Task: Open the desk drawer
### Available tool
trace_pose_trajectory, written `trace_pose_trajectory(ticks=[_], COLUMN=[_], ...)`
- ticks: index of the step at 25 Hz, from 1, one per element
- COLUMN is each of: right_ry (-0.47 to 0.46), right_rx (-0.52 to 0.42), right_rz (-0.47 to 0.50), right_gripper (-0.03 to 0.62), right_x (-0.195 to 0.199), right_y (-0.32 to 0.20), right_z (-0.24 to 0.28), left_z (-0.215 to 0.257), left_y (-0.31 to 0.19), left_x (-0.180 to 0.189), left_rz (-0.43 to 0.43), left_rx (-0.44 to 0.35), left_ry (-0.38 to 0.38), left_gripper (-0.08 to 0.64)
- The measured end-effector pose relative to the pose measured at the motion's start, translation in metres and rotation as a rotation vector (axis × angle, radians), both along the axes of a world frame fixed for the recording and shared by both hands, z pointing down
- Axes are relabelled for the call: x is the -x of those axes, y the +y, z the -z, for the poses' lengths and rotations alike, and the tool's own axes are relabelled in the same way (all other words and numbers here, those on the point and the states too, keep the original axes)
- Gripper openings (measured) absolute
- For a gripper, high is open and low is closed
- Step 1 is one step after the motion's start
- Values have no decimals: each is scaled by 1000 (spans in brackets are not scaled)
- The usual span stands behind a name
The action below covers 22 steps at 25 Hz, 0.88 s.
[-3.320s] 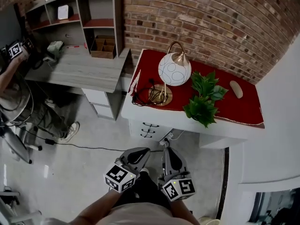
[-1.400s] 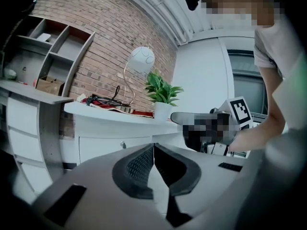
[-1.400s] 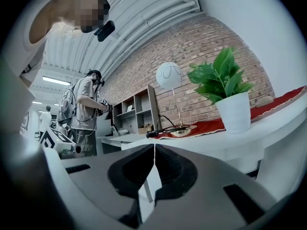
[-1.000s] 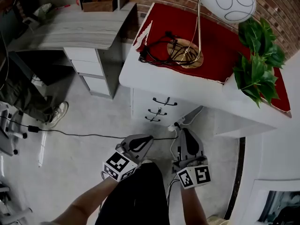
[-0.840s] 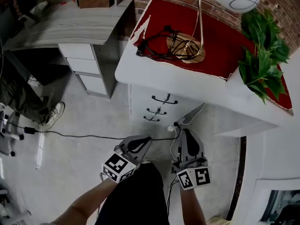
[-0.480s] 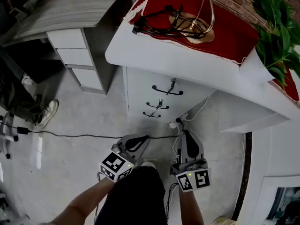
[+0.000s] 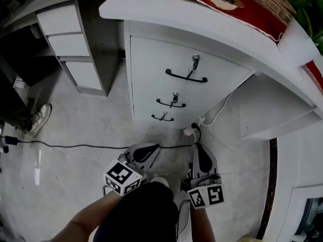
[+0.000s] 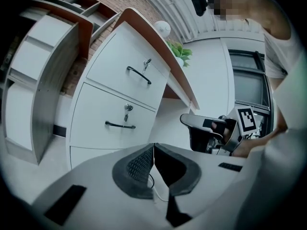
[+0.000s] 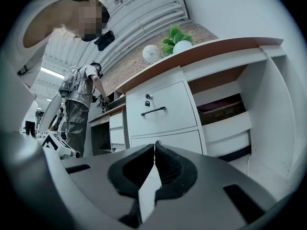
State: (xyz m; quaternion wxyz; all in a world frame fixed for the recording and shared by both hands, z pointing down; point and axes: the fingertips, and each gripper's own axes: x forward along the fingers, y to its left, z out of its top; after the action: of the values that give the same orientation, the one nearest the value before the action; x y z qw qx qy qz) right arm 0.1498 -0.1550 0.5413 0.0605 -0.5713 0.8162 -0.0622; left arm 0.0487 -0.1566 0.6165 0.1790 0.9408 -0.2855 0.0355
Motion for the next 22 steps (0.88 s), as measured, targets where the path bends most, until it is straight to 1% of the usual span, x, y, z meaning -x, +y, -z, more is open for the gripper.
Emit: trace_pose_trajectory(ticks=[5, 6, 9, 11, 13, 15, 17, 20, 22], right_ry=[11, 8, -4, -13, -61, -146, -204, -276, -355], right_rx=[8, 11, 18, 20, 24, 40, 63, 89, 110], right_rz=[8, 13, 27, 42, 57, 68, 73, 68, 54], right_gripper=[17, 17, 17, 17, 17, 17, 17, 17, 17], right_x=[3, 3, 5, 9, 10, 10, 9, 6, 2], right_y=[1, 1, -1, -1, -1, -2, -3, -5, -9], right_z=[-31, -36, -48, -56, -65, -74, -84, -95, -103], left_z=[-26, -29, -37, -44, -53, -64, -74, -85, -92], left_y=[2, 1, -4, -7, -12, -17, -21, -27, -33], left_x=[4, 6, 10, 12, 15, 18, 20, 22, 22], left_rz=[-6, 1, -2, -2, 3, 12, 17, 30, 36], left_rx=[-5, 4, 54, 83, 115, 174, 236, 289, 328], left_ry=[15, 31, 112, 144, 175, 228, 282, 327, 369], left_gripper=[11, 11, 11, 9, 9, 9, 11, 9, 11])
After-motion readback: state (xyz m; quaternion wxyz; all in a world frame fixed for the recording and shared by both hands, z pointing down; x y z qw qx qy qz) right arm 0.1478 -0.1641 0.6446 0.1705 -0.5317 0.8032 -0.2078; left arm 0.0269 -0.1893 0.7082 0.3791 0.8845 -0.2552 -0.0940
